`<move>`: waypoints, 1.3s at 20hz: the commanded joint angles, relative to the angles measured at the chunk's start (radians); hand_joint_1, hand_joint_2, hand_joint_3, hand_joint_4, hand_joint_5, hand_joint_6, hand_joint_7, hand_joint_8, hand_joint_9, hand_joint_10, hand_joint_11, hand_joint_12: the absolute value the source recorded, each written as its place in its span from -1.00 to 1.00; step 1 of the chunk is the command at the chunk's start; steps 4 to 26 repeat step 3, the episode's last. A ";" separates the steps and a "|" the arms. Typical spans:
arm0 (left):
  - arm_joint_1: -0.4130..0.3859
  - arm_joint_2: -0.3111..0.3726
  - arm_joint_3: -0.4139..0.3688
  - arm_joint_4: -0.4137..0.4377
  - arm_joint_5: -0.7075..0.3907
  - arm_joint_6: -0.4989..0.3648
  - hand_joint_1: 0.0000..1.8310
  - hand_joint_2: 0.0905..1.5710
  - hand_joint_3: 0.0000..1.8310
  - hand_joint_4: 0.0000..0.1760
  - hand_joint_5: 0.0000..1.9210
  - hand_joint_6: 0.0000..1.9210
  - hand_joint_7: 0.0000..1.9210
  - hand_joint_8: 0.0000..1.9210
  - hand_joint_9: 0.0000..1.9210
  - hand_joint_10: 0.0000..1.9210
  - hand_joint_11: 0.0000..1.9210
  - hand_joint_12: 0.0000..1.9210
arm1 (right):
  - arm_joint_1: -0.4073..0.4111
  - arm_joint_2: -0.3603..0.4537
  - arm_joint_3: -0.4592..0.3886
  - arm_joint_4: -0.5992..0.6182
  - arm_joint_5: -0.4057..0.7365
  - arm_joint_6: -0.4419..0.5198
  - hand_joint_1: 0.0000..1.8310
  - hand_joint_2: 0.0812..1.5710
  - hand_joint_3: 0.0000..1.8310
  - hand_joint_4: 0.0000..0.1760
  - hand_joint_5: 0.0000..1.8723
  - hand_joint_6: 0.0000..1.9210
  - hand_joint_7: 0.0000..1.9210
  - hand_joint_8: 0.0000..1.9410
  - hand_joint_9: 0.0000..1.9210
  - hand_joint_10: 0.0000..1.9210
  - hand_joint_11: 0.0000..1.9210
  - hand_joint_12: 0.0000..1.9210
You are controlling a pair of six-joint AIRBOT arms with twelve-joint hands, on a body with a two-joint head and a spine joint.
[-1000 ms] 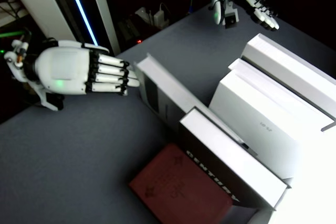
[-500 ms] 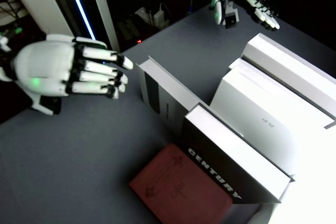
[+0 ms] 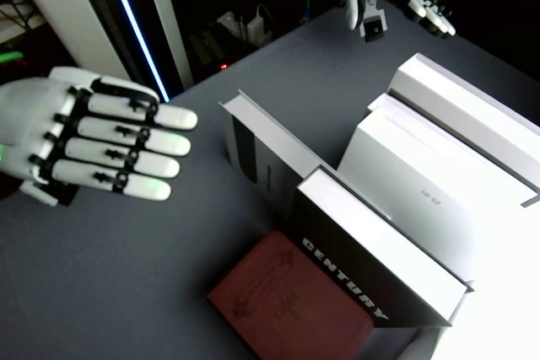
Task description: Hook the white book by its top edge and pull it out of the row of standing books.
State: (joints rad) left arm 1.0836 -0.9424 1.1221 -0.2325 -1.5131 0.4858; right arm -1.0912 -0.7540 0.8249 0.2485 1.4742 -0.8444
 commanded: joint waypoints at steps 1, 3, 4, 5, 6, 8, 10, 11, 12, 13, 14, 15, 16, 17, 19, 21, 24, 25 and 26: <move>-0.002 0.012 -0.002 -0.013 -0.132 -0.001 -0.70 0.76 -1.00 0.10 -1.00 -1.00 -1.00 -1.00 -1.00 -1.00 -1.00 -1.00 | 0.002 0.014 0.001 0.015 0.159 -0.003 -0.96 0.83 -1.00 -0.56 -1.00 -1.00 -1.00 -1.00 -1.00 -1.00 -1.00 -1.00; -0.001 0.019 -0.006 -0.014 -0.140 0.001 -0.72 0.76 -1.00 0.20 -1.00 -1.00 -1.00 -1.00 -1.00 -1.00 -1.00 -1.00 | 0.000 0.031 -0.006 0.022 0.187 -0.017 -0.90 0.80 -1.00 -0.36 -1.00 -1.00 -1.00 -1.00 -1.00 -1.00 -1.00 -1.00; -0.001 0.019 -0.006 -0.014 -0.140 0.001 -0.72 0.76 -1.00 0.20 -1.00 -1.00 -1.00 -1.00 -1.00 -1.00 -1.00 -1.00 | 0.000 0.031 -0.006 0.022 0.187 -0.017 -0.90 0.80 -1.00 -0.36 -1.00 -1.00 -1.00 -1.00 -1.00 -1.00 -1.00 -1.00; -0.001 0.019 -0.006 -0.014 -0.140 0.001 -0.72 0.76 -1.00 0.20 -1.00 -1.00 -1.00 -1.00 -1.00 -1.00 -1.00 -1.00 | 0.000 0.031 -0.006 0.022 0.187 -0.017 -0.90 0.80 -1.00 -0.36 -1.00 -1.00 -1.00 -1.00 -1.00 -1.00 -1.00 -1.00; -0.001 0.019 -0.006 -0.014 -0.140 0.001 -0.72 0.76 -1.00 0.20 -1.00 -1.00 -1.00 -1.00 -1.00 -1.00 -1.00 -1.00 | 0.000 0.031 -0.006 0.022 0.187 -0.017 -0.90 0.80 -1.00 -0.36 -1.00 -1.00 -1.00 -1.00 -1.00 -1.00 -1.00 -1.00; -0.001 0.019 -0.006 -0.014 -0.140 0.001 -0.72 0.76 -1.00 0.20 -1.00 -1.00 -1.00 -1.00 -1.00 -1.00 -1.00 -1.00 | 0.000 0.031 -0.006 0.022 0.187 -0.017 -0.90 0.80 -1.00 -0.36 -1.00 -1.00 -1.00 -1.00 -1.00 -1.00 -1.00 -1.00; -0.001 0.019 -0.006 -0.014 -0.140 0.001 -0.72 0.76 -1.00 0.20 -1.00 -1.00 -1.00 -1.00 -1.00 -1.00 -1.00 -1.00 | 0.000 0.031 -0.006 0.022 0.187 -0.017 -0.90 0.80 -1.00 -0.36 -1.00 -1.00 -1.00 -1.00 -1.00 -1.00 -1.00 -1.00; -0.001 0.019 -0.006 -0.014 -0.140 0.001 -0.72 0.76 -1.00 0.20 -1.00 -1.00 -1.00 -1.00 -1.00 -1.00 -1.00 -1.00 | 0.000 0.031 -0.006 0.022 0.187 -0.017 -0.90 0.80 -1.00 -0.36 -1.00 -1.00 -1.00 -1.00 -1.00 -1.00 -1.00 -1.00; -0.001 0.019 -0.006 -0.014 -0.140 0.001 -0.72 0.76 -1.00 0.20 -1.00 -1.00 -1.00 -1.00 -1.00 -1.00 -1.00 -1.00 | 0.000 0.031 -0.006 0.022 0.187 -0.017 -0.90 0.80 -1.00 -0.36 -1.00 -1.00 -1.00 -1.00 -1.00 -1.00 -1.00 -1.00; -0.001 0.019 -0.006 -0.014 -0.140 0.001 -0.72 0.76 -1.00 0.20 -1.00 -1.00 -1.00 -1.00 -1.00 -1.00 -1.00 -1.00 | 0.000 0.031 -0.006 0.022 0.187 -0.017 -0.90 0.80 -1.00 -0.36 -1.00 -1.00 -1.00 -1.00 -1.00 -1.00 -1.00 -1.00; -0.001 0.019 -0.006 -0.014 -0.140 0.001 -0.72 0.76 -1.00 0.20 -1.00 -1.00 -1.00 -1.00 -1.00 -1.00 -1.00 -1.00 | 0.000 0.031 -0.006 0.022 0.187 -0.017 -0.90 0.80 -1.00 -0.36 -1.00 -1.00 -1.00 -1.00 -1.00 -1.00 -1.00 -1.00; -0.001 0.019 -0.006 -0.014 -0.140 0.001 -0.72 0.76 -1.00 0.20 -1.00 -1.00 -1.00 -1.00 -1.00 -1.00 -1.00 -1.00 | 0.000 0.031 -0.006 0.022 0.187 -0.017 -0.90 0.80 -1.00 -0.36 -1.00 -1.00 -1.00 -1.00 -1.00 -1.00 -1.00 -1.00; -0.001 0.019 -0.006 -0.014 -0.140 0.001 -0.72 0.76 -1.00 0.20 -1.00 -1.00 -1.00 -1.00 -1.00 -1.00 -1.00 -1.00 | 0.000 0.031 -0.006 0.022 0.187 -0.017 -0.90 0.80 -1.00 -0.36 -1.00 -1.00 -1.00 -1.00 -1.00 -1.00 -1.00 -1.00; -0.001 0.019 -0.006 -0.014 -0.140 0.001 -0.72 0.76 -1.00 0.20 -1.00 -1.00 -1.00 -1.00 -1.00 -1.00 -1.00 -1.00 | 0.000 0.031 -0.006 0.022 0.187 -0.017 -0.90 0.80 -1.00 -0.36 -1.00 -1.00 -1.00 -1.00 -1.00 -1.00 -1.00 -1.00; -0.001 0.019 -0.006 -0.014 -0.140 0.001 -0.72 0.76 -1.00 0.20 -1.00 -1.00 -1.00 -1.00 -1.00 -1.00 -1.00 -1.00 | 0.000 0.031 -0.006 0.022 0.187 -0.017 -0.90 0.80 -1.00 -0.36 -1.00 -1.00 -1.00 -1.00 -1.00 -1.00 -1.00 -1.00; -0.001 0.019 -0.006 -0.014 -0.140 0.001 -0.72 0.76 -1.00 0.20 -1.00 -1.00 -1.00 -1.00 -1.00 -1.00 -1.00 -1.00 | 0.000 0.031 -0.006 0.022 0.187 -0.017 -0.90 0.80 -1.00 -0.36 -1.00 -1.00 -1.00 -1.00 -1.00 -1.00 -1.00 -1.00; -0.001 0.019 -0.006 -0.014 -0.140 0.001 -0.72 0.76 -1.00 0.20 -1.00 -1.00 -1.00 -1.00 -1.00 -1.00 -1.00 -1.00 | 0.000 0.031 -0.006 0.022 0.187 -0.017 -0.90 0.80 -1.00 -0.36 -1.00 -1.00 -1.00 -1.00 -1.00 -1.00 -1.00 -1.00; -0.001 0.019 -0.006 -0.014 -0.140 0.001 -0.72 0.76 -1.00 0.20 -1.00 -1.00 -1.00 -1.00 -1.00 -1.00 -1.00 -1.00 | 0.000 0.031 -0.006 0.022 0.187 -0.017 -0.90 0.80 -1.00 -0.36 -1.00 -1.00 -1.00 -1.00 -1.00 -1.00 -1.00 -1.00; -0.001 0.019 -0.006 -0.014 -0.140 0.001 -0.72 0.76 -1.00 0.20 -1.00 -1.00 -1.00 -1.00 -1.00 -1.00 -1.00 -1.00 | 0.000 0.031 -0.006 0.022 0.187 -0.017 -0.90 0.80 -1.00 -0.36 -1.00 -1.00 -1.00 -1.00 -1.00 -1.00 -1.00 -1.00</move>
